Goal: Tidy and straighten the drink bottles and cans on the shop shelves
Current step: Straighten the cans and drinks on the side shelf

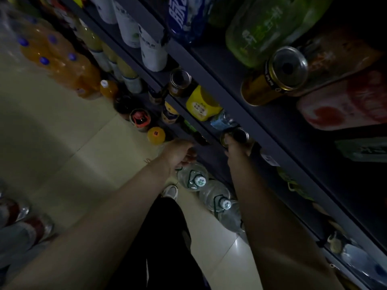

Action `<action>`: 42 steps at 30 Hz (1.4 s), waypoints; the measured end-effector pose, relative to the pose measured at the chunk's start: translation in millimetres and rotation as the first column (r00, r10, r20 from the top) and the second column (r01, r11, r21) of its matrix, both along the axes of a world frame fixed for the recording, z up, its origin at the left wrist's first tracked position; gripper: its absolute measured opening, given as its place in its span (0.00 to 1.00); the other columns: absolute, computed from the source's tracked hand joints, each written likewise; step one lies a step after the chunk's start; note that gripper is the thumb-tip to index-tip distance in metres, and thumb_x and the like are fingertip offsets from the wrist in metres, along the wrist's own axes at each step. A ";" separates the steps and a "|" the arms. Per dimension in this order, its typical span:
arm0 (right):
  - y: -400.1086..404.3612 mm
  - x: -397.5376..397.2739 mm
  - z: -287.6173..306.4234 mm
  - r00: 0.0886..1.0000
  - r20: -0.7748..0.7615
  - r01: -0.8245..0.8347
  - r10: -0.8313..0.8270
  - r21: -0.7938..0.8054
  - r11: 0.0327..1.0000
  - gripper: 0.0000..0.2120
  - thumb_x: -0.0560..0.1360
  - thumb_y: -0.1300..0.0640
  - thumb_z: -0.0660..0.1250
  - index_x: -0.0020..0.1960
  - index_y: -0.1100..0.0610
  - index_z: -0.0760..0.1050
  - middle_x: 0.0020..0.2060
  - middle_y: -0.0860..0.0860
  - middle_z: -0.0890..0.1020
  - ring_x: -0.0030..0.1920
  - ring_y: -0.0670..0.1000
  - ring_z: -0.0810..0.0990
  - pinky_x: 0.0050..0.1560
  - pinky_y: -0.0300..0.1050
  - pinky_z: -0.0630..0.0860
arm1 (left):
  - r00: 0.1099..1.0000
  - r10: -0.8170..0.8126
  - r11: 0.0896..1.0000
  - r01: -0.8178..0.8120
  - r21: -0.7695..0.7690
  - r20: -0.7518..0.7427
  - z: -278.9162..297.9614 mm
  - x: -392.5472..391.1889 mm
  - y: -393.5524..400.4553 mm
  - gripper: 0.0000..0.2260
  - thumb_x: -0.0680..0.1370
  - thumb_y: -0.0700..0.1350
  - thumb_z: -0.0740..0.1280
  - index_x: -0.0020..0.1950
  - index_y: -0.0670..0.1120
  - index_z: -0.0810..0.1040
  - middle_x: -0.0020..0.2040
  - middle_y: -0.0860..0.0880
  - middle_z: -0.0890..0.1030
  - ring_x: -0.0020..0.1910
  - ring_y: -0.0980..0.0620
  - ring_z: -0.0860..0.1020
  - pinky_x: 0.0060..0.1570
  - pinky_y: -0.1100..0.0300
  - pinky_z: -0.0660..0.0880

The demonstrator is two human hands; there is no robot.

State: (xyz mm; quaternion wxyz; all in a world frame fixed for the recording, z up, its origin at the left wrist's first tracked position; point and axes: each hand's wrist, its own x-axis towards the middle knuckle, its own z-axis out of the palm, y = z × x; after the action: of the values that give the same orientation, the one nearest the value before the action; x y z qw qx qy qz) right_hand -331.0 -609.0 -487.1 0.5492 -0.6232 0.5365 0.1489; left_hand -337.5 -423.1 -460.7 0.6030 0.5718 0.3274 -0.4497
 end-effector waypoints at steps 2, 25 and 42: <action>0.2 -1.3 4.0 0.999 0.038 0.020 -0.019 -0.036 0.999 0.28 0.76 0.54 0.72 0.72 0.58 0.67 0.61 0.55 0.79 0.51 0.51 0.79 0.58 0.49 0.79 | 1.000 0.000 1.000 0.000 0.006 -0.018 -3.6 -0.7 3.5 0.07 0.82 0.46 0.62 0.55 0.43 0.75 0.37 0.46 0.79 0.32 0.50 0.77 0.34 0.62 0.72; 112.4 -137.7 263.3 0.884 0.422 -0.316 0.201 0.222 0.922 0.22 0.81 0.37 0.53 0.58 0.49 0.78 0.47 0.53 0.84 0.48 0.51 0.84 0.44 0.45 0.77 | 0.808 0.019 1.000 -0.012 -0.015 0.589 227.7 -101.1 86.5 0.10 0.75 0.53 0.73 0.51 0.48 0.80 0.43 0.53 0.83 0.34 0.66 0.81 0.33 0.73 0.73; -14.7 -318.7 499.2 0.482 0.797 -0.308 0.364 -0.235 0.922 0.17 0.77 0.44 0.69 0.63 0.48 0.76 0.56 0.47 0.84 0.54 0.47 0.83 0.54 0.43 0.80 | 0.631 0.324 0.872 0.089 -0.481 0.705 476.3 -265.4 -85.3 0.25 0.83 0.61 0.52 0.57 0.47 0.82 0.51 0.42 0.86 0.49 0.45 0.85 0.44 0.53 0.81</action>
State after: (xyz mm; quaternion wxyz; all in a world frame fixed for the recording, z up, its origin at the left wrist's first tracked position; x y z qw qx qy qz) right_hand -649.8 -623.7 12.2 0.6768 -0.7273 0.0863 -0.0735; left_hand -602.9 -508.4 15.5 0.8329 0.5190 -0.0421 -0.1873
